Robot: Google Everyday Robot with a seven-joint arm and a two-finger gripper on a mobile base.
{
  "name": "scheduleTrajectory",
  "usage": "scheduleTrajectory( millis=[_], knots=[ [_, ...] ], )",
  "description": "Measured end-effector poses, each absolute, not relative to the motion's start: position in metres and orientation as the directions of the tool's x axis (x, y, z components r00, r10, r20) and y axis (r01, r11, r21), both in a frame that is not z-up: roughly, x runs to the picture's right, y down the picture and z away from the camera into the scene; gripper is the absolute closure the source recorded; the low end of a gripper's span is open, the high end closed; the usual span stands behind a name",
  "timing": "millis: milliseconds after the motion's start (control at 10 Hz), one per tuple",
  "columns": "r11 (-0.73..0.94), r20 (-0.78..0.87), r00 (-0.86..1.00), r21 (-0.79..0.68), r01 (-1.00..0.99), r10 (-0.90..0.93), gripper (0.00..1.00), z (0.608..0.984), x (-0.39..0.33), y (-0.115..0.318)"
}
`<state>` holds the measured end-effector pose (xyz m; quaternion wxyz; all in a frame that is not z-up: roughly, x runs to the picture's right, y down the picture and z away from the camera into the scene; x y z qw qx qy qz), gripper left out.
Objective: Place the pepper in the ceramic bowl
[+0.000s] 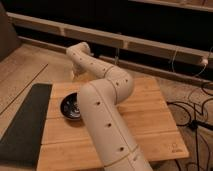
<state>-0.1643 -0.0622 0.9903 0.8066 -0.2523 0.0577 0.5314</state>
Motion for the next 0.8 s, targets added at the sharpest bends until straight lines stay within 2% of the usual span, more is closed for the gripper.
scheduleTrajectory(
  millis=[700,800],
  knots=[
    [0.225,-0.493,0.369,-0.327,-0.918,0.788,0.35,1.005,-0.137,-0.005],
    [0.230,-0.506,0.373,-0.323,-0.918,0.778,0.40,1.008,-0.136,0.000]
  ],
)
